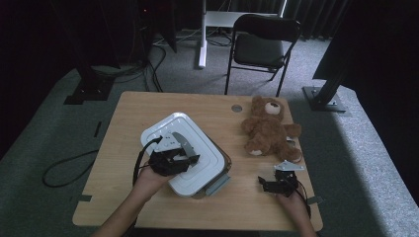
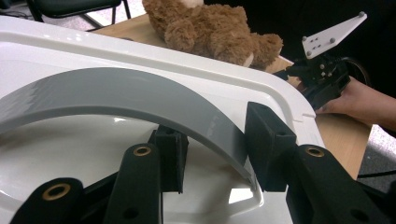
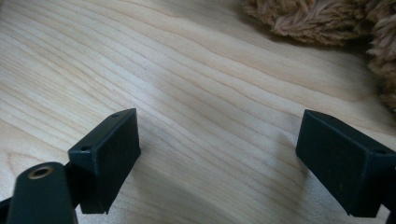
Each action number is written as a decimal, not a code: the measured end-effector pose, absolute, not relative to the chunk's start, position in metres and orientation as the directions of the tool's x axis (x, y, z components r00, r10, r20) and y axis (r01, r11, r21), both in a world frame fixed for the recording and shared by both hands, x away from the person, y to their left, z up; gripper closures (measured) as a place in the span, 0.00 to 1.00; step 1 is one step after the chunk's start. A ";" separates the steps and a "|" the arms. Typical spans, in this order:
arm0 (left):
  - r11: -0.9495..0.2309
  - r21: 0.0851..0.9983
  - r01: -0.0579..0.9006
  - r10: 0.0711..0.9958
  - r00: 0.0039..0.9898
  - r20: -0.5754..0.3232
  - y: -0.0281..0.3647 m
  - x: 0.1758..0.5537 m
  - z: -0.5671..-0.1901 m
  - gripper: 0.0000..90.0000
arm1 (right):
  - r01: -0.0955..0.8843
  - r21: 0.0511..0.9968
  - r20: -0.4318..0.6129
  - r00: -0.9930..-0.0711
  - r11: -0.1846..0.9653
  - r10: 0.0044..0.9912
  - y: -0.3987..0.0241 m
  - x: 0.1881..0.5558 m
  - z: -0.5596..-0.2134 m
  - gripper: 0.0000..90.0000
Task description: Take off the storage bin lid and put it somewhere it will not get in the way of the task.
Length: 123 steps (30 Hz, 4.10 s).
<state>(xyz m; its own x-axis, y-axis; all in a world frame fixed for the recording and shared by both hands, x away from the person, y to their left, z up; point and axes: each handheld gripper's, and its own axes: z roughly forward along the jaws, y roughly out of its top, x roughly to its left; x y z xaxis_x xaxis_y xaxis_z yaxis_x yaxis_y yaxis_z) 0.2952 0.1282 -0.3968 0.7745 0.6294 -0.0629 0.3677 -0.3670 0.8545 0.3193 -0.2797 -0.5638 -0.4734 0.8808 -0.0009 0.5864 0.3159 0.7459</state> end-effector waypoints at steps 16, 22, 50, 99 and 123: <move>-0.356 0.860 0.365 0.680 0.732 -0.030 0.173 0.275 -0.392 0.68 | 0.585 0.746 -0.002 -0.474 0.317 0.880 -0.280 0.319 -0.564 0.14; -0.347 0.859 0.375 0.692 0.721 -0.035 0.186 0.271 -0.397 0.68 | 0.586 0.746 -0.002 -0.474 0.317 0.880 -0.280 0.319 -0.564 0.14; -0.312 0.864 0.395 0.726 0.685 -0.051 0.255 0.239 -0.430 0.68 | 0.584 0.747 -0.002 -0.474 0.317 0.880 -0.280 0.319 -0.564 0.14; -0.368 0.789 0.491 0.603 0.773 -0.200 0.251 0.318 -0.551 0.67 | 0.584 0.747 -0.004 -0.475 0.318 0.880 -0.280 0.320 -0.564 0.14; -0.369 0.774 0.515 0.723 0.683 -0.109 0.258 0.310 -0.541 0.05 | 0.583 0.747 -0.004 -0.475 0.318 0.880 -0.280 0.320 -0.564 0.14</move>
